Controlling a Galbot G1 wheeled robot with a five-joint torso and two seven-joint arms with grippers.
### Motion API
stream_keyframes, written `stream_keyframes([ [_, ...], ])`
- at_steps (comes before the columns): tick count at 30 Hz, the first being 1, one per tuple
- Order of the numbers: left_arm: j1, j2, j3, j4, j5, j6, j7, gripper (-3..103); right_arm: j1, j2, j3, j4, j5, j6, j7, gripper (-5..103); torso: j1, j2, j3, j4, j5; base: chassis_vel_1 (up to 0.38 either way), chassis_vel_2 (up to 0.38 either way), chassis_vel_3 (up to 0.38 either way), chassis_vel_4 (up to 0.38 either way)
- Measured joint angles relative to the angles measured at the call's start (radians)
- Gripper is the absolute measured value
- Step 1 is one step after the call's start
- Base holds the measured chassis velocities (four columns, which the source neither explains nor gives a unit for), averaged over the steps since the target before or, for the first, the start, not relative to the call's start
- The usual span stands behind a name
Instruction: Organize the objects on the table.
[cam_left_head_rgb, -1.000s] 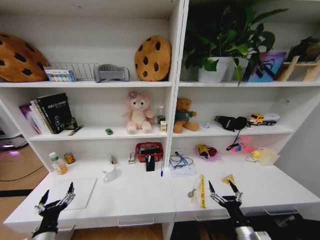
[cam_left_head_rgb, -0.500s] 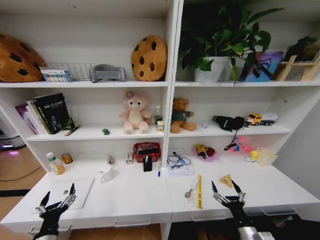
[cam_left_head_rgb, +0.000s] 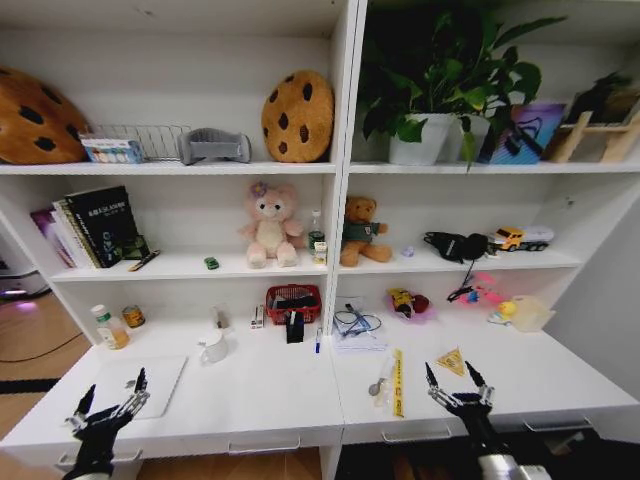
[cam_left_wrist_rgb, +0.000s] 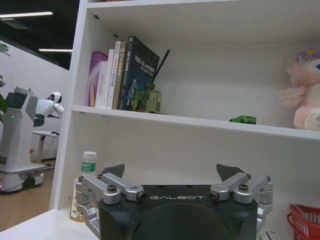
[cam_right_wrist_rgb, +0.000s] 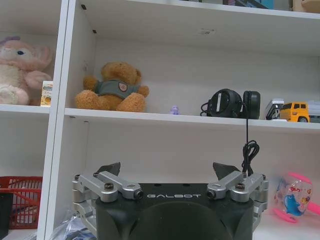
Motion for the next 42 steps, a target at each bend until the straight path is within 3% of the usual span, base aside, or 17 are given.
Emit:
stream_keyframes([
  [15,0.003,-0.001,-0.006,0.003,-0.005,-0.005,0.001,100,0.000,0.004,0.000,-0.002,-0.003,0.005,-0.006,100,0.000,0.000,0.000,0.0000,-0.0003,-0.022,-0.030,0.023,0.016],
  [26,0.008,-0.005,-0.006,-0.003,-0.004,-0.009,0.002,100,0.003,0.008,-0.002,-0.008,-0.005,0.013,-0.006,100,0.000,0.000,0.000,0.0000,0.0001,-0.195,-0.190,0.186,0.181],
  [35,0.024,-0.021,0.000,-0.048,0.052,-0.033,0.014,100,0.019,-0.001,-0.006,-0.020,-0.005,0.022,0.009,100,0.000,0.000,0.000,-0.0004,0.0000,-0.110,-0.149,0.115,0.126],
  [42,0.034,-0.035,0.015,-0.067,0.068,-0.039,0.016,100,0.050,-0.041,-0.011,-0.006,0.007,-0.078,0.066,100,0.000,0.000,0.000,0.0001,-0.0002,0.040,0.060,-0.048,-0.045],
])
